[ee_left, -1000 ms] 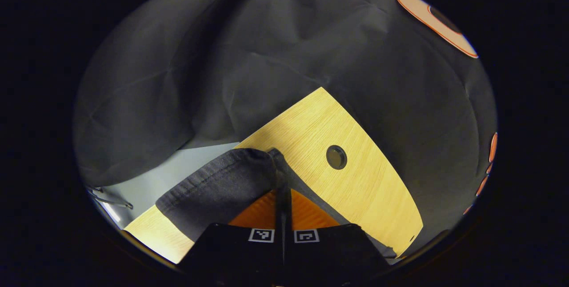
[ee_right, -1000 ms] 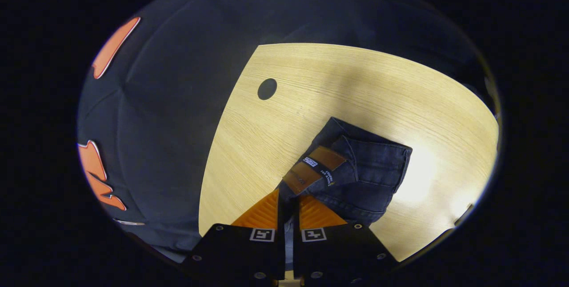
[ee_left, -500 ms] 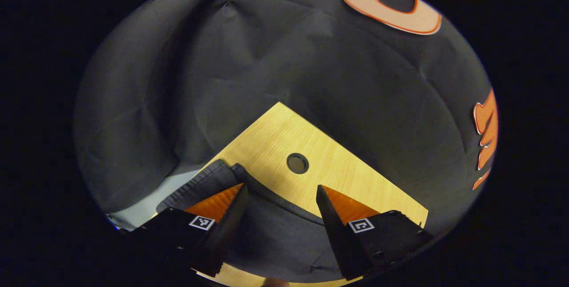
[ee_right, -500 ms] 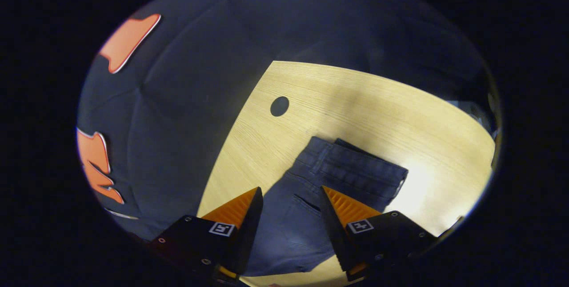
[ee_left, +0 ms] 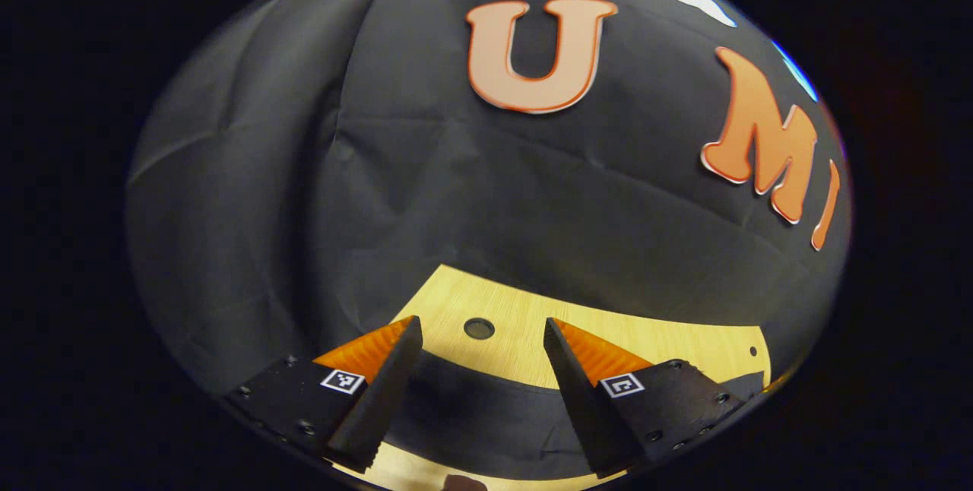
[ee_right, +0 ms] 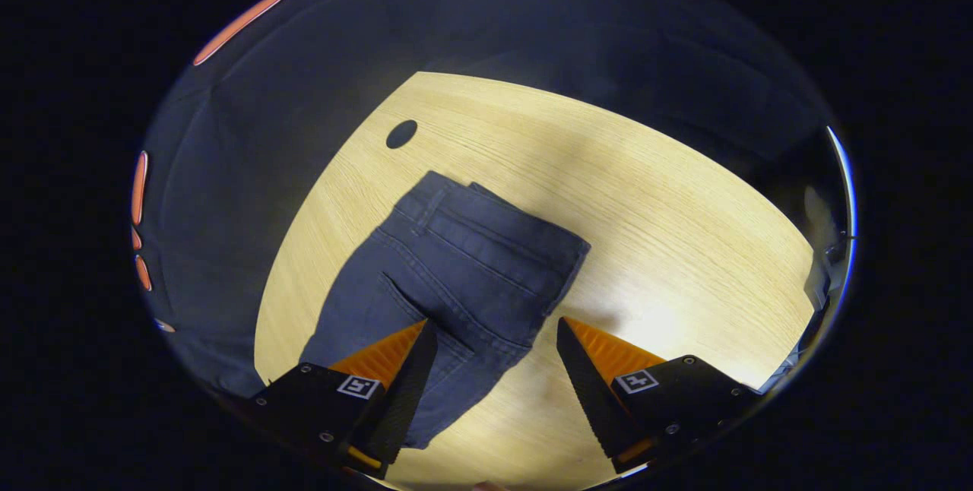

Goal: Grasp the waist and the cuffs of the jeans and fold them to make the two legs overlap; first hold the waist and fold one-third of the jeans toward the cuffs, then hold the cuffs and fold the remaining one-third in the same direction to finish folding.

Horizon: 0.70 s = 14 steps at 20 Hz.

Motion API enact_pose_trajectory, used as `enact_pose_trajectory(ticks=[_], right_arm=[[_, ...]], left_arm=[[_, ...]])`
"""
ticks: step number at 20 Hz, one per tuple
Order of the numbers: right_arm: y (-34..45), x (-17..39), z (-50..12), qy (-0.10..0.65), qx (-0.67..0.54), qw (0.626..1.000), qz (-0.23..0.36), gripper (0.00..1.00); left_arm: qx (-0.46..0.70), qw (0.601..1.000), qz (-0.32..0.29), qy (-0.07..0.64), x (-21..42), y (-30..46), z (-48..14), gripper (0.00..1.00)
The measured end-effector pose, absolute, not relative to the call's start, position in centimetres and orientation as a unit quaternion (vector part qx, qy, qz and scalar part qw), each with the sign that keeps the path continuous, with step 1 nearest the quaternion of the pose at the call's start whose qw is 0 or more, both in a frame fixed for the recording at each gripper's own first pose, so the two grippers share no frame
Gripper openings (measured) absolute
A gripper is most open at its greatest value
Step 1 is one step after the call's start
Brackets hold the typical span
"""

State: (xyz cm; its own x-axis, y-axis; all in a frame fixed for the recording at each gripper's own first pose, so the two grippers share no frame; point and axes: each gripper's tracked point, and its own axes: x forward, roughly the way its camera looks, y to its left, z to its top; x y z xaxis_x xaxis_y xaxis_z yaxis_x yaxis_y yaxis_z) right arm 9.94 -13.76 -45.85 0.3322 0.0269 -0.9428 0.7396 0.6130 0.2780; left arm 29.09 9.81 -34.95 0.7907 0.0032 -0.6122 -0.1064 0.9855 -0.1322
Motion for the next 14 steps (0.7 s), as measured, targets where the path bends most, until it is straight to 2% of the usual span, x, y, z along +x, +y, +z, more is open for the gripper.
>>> enact_pose_trajectory(ticks=[7,8,10,11,12,13,14], right_arm=[[-13.6,11.2,-48.0,0.521,0.355,0.736,-0.246,0.96],[-13.7,11.3,-47.9,0.523,0.351,0.737,-0.246,1.00],[-13.9,11.1,-48.4,0.518,0.345,0.745,-0.241,0.96],[-14.1,11.2,-48.6,0.517,0.344,0.746,-0.239,0.94],[-14.1,11.4,-48.7,0.507,0.351,0.750,-0.239,0.85],[-13.0,11.7,-48.7,0.494,0.376,0.750,-0.230,0.70],[-13.2,12.1,-48.8,0.478,0.378,0.758,-0.233,0.48]], left_arm=[[-0.032,0.964,-0.008,0.263,24.0,5.4,-29.0,0.96],[-0.031,0.965,-0.012,0.261,23.4,4.7,-28.5,0.96],[-0.031,0.966,-0.018,0.258,21.7,3.3,-27.6,0.92],[-0.028,0.966,-0.021,0.257,20.9,2.3,-27.5,0.96],[-0.023,0.965,-0.023,0.259,20.3,1.8,-27.7,0.96],[-0.019,0.964,-0.025,0.265,19.4,1.2,-28.0,0.96],[-0.015,0.961,-0.030,0.273,18.4,0.5,-28.3,0.96]])
